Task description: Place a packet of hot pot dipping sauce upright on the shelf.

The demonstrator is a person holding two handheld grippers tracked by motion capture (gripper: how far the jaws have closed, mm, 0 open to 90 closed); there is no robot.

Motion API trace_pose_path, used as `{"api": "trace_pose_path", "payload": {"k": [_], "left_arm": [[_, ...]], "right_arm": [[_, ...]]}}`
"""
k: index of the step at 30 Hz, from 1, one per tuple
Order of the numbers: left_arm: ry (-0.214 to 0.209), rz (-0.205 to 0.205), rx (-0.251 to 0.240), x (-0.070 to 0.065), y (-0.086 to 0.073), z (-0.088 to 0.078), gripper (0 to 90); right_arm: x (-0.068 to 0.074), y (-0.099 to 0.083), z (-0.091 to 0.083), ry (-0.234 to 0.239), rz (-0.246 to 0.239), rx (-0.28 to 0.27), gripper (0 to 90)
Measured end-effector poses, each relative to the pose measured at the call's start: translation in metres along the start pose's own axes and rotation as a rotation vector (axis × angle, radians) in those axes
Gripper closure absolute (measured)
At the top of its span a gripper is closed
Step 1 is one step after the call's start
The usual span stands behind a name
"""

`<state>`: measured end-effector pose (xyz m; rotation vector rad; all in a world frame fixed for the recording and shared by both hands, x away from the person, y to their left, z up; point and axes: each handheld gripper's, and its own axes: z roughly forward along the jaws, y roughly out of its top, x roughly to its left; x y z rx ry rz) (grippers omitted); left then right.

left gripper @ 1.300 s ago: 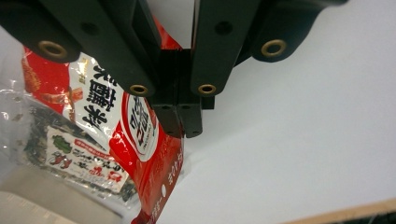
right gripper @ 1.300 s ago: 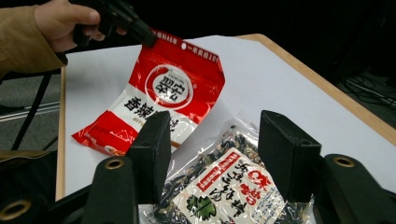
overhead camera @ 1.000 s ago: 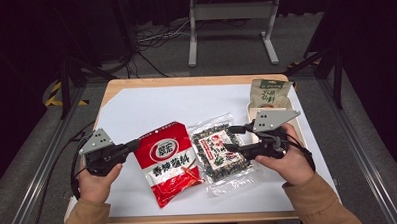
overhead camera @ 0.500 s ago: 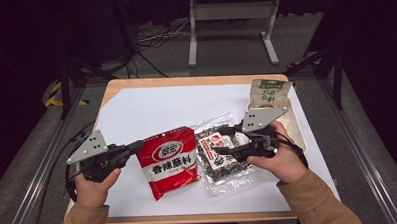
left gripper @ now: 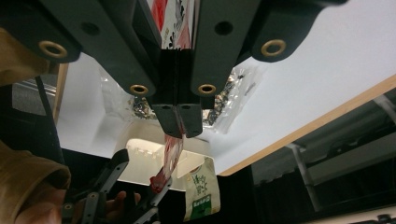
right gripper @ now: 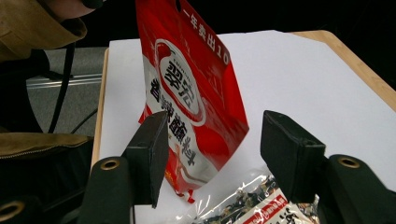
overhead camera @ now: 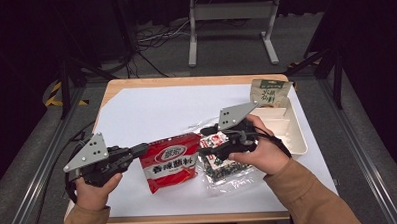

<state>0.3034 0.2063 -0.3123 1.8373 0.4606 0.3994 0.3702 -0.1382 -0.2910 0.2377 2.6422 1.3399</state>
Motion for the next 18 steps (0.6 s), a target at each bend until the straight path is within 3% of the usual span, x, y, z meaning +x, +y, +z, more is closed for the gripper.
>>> {"api": "trace_pose_path", "payload": {"k": [6, 11, 12, 18], "left_arm": [[-0.007, 0.01, -0.004, -0.001, 0.001, 0.0, 90.0], [-0.009, 0.017, 0.0, -0.002, 0.002, 0.001, 90.0], [-0.011, 0.012, -0.001, -0.002, 0.002, 0.001, 90.0], [-0.015, 0.012, -0.002, -0.002, 0.002, 0.002, 90.0]], "right_arm": [[-0.004, 0.01, 0.01, 0.023, -0.026, 0.035, 41.8], [-0.005, 0.022, 0.02, 0.042, -0.068, 0.096, 43.4], [-0.005, 0.027, 0.025, 0.06, -0.085, 0.13, 47.9], [-0.006, 0.036, 0.039, 0.09, -0.128, 0.199, 52.4]]}}
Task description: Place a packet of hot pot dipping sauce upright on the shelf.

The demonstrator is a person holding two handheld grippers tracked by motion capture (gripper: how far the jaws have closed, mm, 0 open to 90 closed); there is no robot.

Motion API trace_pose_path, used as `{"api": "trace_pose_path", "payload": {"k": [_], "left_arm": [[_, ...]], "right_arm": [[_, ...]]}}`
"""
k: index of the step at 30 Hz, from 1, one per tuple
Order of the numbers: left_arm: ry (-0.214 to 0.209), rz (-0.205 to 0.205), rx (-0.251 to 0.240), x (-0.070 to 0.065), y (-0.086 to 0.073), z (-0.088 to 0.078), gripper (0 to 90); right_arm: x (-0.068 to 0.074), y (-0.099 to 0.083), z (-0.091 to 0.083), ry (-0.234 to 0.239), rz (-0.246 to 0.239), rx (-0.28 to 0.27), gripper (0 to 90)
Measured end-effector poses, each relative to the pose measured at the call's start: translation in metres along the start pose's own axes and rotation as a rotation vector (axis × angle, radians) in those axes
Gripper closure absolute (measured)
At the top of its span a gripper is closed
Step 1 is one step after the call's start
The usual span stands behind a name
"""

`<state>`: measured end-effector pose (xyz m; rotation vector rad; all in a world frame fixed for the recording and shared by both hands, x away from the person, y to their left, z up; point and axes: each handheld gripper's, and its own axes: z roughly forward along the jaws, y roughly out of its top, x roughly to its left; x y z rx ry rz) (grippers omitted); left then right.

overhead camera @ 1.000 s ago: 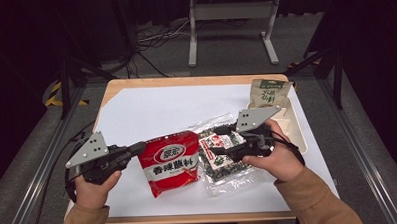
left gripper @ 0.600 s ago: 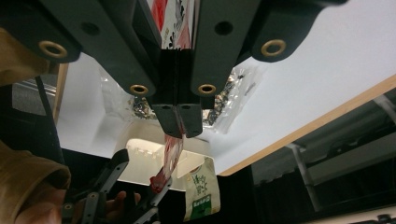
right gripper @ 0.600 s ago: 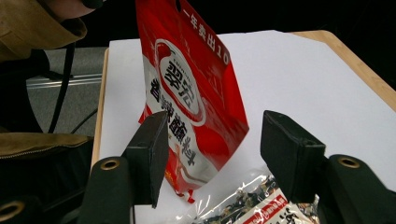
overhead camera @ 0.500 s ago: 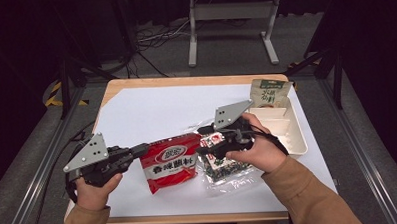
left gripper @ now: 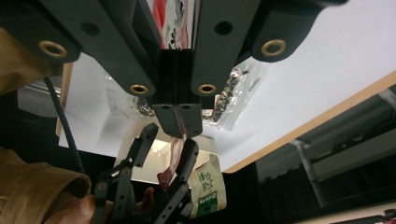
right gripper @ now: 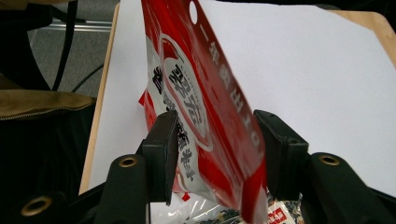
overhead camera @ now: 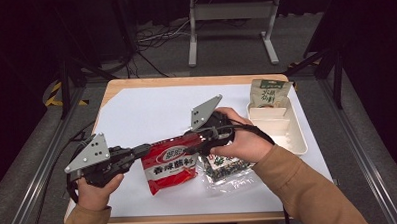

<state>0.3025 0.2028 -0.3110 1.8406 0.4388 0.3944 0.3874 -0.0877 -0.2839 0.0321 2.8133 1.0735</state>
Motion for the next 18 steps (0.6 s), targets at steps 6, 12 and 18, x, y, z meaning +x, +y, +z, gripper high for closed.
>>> {"api": "trace_pose_path", "payload": {"k": [6, 12, 18], "left_arm": [[0.002, -0.006, 0.002, 0.0, -0.001, 0.0, 90.0], [0.002, -0.002, 0.002, 0.0, 0.0, 0.001, 90.0], [0.002, 0.003, 0.009, -0.001, 0.0, 0.001, 90.0]], "right_arm": [[-0.004, 0.005, 0.013, 0.02, -0.023, 0.051, 59.8], [-0.007, 0.006, 0.02, 0.029, -0.041, 0.094, 67.9], [-0.008, 0.007, 0.029, 0.049, -0.059, 0.123, 76.1]]}}
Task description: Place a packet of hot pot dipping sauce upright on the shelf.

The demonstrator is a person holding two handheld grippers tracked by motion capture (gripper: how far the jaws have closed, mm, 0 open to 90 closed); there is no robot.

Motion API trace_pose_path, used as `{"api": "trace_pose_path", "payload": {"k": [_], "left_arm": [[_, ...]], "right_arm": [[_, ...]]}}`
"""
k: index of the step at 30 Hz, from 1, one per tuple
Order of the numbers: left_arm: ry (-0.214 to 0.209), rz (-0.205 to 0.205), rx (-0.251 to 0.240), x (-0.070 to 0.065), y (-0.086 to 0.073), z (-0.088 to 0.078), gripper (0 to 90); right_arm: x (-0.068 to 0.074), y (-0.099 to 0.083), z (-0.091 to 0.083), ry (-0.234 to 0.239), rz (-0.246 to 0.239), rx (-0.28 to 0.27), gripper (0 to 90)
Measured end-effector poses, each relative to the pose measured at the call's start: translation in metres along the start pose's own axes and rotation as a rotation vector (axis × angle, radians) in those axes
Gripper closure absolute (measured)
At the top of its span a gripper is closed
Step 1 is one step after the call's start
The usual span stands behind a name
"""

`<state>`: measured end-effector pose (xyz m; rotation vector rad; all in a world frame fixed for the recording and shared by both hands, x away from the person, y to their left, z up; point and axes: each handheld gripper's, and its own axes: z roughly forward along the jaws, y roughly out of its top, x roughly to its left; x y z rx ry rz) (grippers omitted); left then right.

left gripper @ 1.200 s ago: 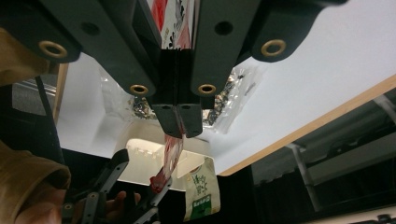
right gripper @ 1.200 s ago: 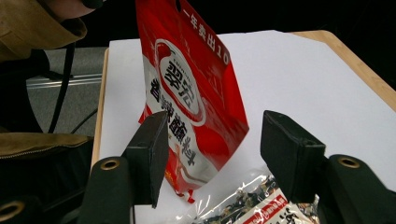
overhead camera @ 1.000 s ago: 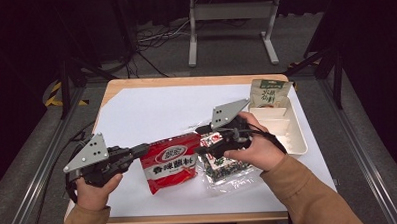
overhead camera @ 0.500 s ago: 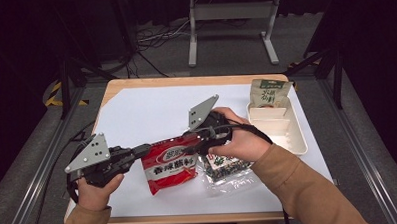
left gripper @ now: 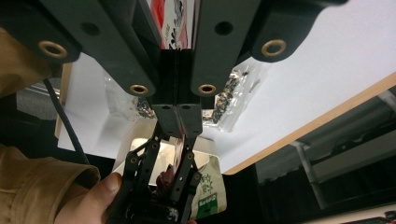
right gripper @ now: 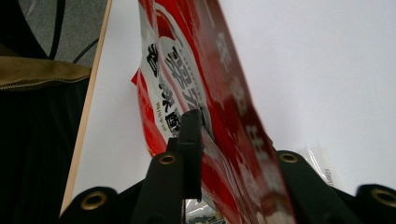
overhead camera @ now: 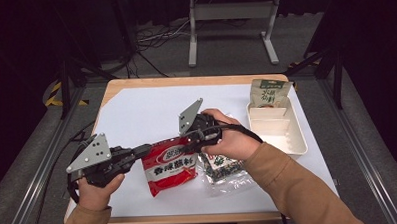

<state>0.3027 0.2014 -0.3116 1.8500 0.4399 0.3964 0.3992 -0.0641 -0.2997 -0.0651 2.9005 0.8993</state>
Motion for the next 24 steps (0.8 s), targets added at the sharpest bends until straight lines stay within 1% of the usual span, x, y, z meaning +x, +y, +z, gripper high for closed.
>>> {"api": "trace_pose_path", "payload": {"k": [2, 4, 5, 8, 11, 14, 16, 17, 20, 22, 24], "left_arm": [[-0.002, -0.001, 0.001, 0.0, 0.0, 0.0, 90.0], [0.0, -0.003, -0.001, 0.0, -0.001, 0.001, 90.0], [0.0, -0.007, -0.001, 0.0, -0.001, 0.001, 90.0], [0.001, -0.007, 0.0, 0.0, -0.002, 0.001, 90.0], [0.001, -0.005, -0.001, 0.001, -0.002, 0.001, 90.0], [0.0, -0.007, -0.006, 0.0, -0.002, 0.002, 90.0], [-0.002, -0.001, -0.003, -0.001, -0.001, 0.002, 90.0], [0.0, 0.001, -0.001, -0.001, -0.001, 0.002, 90.0], [0.0, -0.009, -0.005, 0.0, -0.002, 0.001, 90.0], [-0.004, -0.009, -0.007, 0.001, -0.002, 0.001, 90.0], [-0.007, -0.027, -0.024, 0.003, -0.003, 0.0, 89.2]], "right_arm": [[-0.001, 0.001, 0.002, 0.007, -0.014, 0.006, 77.9], [0.0, 0.002, 0.004, 0.019, -0.012, 0.019, 80.0], [0.0, 0.002, 0.005, 0.021, -0.02, 0.02, 81.4], [0.0, 0.002, 0.006, 0.041, -0.019, 0.028, 83.9], [0.001, 0.003, 0.006, 0.047, -0.023, 0.032, 84.2], [0.001, 0.003, 0.007, 0.053, -0.029, 0.033, 82.7], [0.002, 0.004, 0.011, 0.062, -0.032, 0.039, 82.7], [0.003, 0.005, 0.013, 0.062, -0.042, 0.051, 83.8], [0.003, 0.007, 0.013, 0.071, -0.047, 0.056, 89.4], [0.003, 0.007, 0.012, 0.072, -0.048, 0.056, 89.6], [0.005, 0.008, 0.011, 0.08, -0.044, 0.053, 89.8]]}}
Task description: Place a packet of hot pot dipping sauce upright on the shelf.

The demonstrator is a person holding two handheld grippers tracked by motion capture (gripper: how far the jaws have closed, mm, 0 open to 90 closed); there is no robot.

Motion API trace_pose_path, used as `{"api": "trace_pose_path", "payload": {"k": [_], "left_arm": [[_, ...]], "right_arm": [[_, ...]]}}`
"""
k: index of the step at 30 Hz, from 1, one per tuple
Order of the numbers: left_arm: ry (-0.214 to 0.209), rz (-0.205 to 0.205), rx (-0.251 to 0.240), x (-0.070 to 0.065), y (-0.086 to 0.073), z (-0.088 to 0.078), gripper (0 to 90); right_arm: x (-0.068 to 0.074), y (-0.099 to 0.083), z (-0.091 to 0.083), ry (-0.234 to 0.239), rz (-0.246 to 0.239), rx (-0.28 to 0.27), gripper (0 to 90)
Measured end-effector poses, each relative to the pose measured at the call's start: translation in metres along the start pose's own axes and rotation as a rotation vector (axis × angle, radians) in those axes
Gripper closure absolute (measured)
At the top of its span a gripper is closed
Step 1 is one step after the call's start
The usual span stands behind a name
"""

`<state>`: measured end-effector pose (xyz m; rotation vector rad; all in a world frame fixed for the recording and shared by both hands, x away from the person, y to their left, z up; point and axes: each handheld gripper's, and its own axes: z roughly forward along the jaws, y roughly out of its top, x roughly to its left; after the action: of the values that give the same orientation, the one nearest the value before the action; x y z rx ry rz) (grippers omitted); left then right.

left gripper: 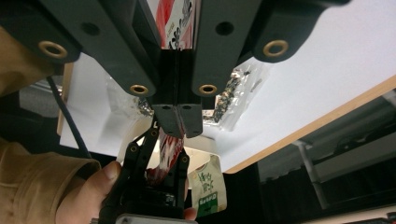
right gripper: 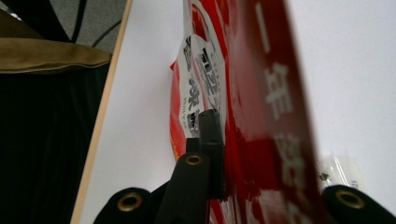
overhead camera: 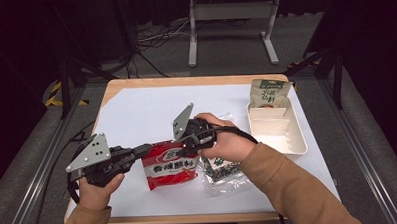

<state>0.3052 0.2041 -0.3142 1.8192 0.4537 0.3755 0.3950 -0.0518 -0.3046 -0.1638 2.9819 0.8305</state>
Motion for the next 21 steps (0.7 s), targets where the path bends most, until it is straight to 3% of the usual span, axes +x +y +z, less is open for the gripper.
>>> {"api": "trace_pose_path", "payload": {"k": [3, 7, 8, 11, 21], "left_arm": [[0.021, -0.008, 0.001, 0.001, 0.0, -0.001, 81.7], [0.022, -0.019, 0.005, 0.003, -0.001, 0.0, 62.2], [0.023, -0.039, 0.009, 0.004, -0.002, 0.001, 58.2], [0.031, -0.048, 0.013, 0.006, -0.003, 0.002, 49.6], [0.068, -0.12, 0.035, 0.021, -0.017, 0.003, 43.3]], "right_arm": [[0.002, 0.002, -0.005, 0.005, 0.006, -0.002, 89.9], [0.0, 0.001, -0.012, 0.011, 0.026, -0.015, 89.9], [-0.001, -0.001, -0.021, 0.013, 0.038, -0.028, 89.9], [-0.001, -0.002, -0.034, -0.006, 0.044, -0.02, 89.9], [-0.005, -0.016, -0.079, -0.098, 0.086, -0.008, 89.9]]}}
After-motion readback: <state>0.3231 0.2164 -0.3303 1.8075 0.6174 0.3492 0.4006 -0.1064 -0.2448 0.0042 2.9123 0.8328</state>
